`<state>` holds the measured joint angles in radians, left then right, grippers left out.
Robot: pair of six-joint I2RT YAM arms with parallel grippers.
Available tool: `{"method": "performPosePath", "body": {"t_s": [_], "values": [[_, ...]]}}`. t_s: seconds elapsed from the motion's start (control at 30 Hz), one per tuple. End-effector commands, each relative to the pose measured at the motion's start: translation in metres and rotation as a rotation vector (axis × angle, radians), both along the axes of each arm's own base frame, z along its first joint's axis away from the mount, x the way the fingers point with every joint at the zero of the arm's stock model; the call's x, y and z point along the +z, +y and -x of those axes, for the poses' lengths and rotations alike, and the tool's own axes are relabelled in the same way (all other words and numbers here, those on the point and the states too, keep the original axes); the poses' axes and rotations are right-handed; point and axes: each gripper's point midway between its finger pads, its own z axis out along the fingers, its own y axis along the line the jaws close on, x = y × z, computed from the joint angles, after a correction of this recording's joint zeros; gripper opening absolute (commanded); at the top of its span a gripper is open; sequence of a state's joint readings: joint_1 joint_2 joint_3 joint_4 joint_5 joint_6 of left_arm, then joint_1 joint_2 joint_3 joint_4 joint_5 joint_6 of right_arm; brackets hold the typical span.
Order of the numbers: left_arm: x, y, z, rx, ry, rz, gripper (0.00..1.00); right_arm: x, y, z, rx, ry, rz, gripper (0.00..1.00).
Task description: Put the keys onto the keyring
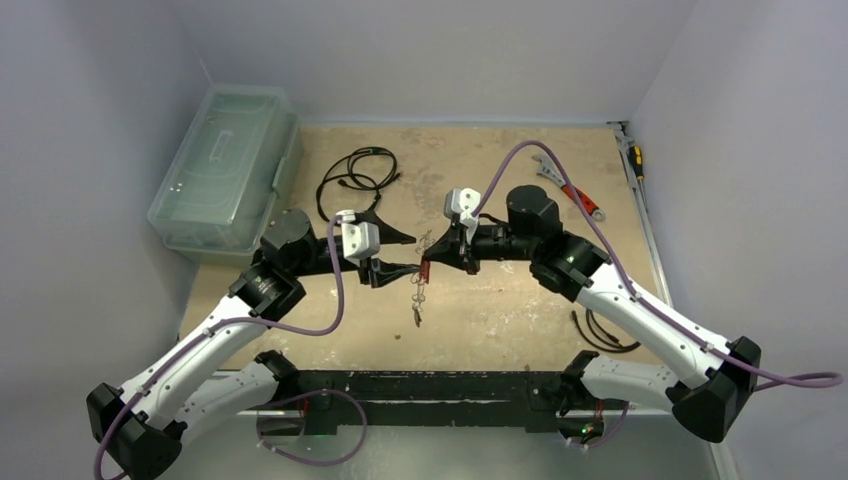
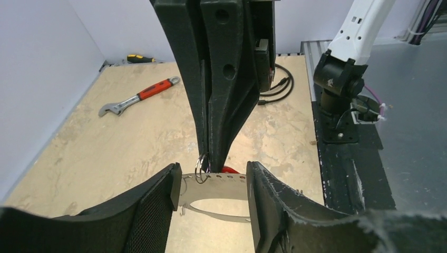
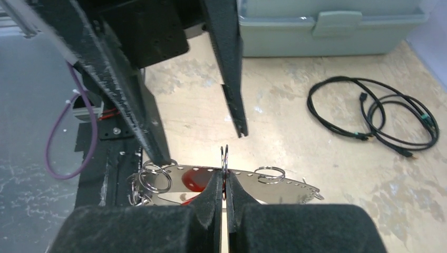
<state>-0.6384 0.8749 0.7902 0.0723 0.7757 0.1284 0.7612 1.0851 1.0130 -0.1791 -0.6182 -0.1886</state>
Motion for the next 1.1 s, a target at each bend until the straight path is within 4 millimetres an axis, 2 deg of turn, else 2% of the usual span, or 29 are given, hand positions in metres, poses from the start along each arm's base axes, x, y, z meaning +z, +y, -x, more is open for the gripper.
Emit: {"method": "performPosePath", "body": {"t_s": [0.0, 0.2, 0.37, 0.47, 0.77, 1.07], "values": [[0.015, 0.006, -0.003, 0.033, -0.066, -0.030, 0.50, 0.020, -0.007, -0.011, -0.053, -0.067, 0.049, 0.00], [0.015, 0.004, -0.007, 0.032, -0.065, -0.058, 0.45, 0.011, -0.012, -0.018, -0.103, -0.071, 0.208, 0.00], [0.012, 0.003, -0.010, 0.035, -0.059, -0.071, 0.44, -0.010, -0.013, -0.023, -0.154, -0.053, 0.390, 0.00], [0.006, 0.003, -0.014, 0.050, -0.055, -0.091, 0.42, -0.015, -0.014, -0.025, -0.188, -0.060, 0.447, 0.00], [-0.013, 0.000, -0.018, 0.042, -0.030, -0.127, 0.37, -0.005, -0.007, -0.014, -0.142, -0.086, 0.418, 0.00], [-0.017, -0.008, -0.014, -0.023, 0.000, -0.127, 0.36, 0.011, 0.000, -0.001, -0.069, -0.115, 0.323, 0.00]]}}
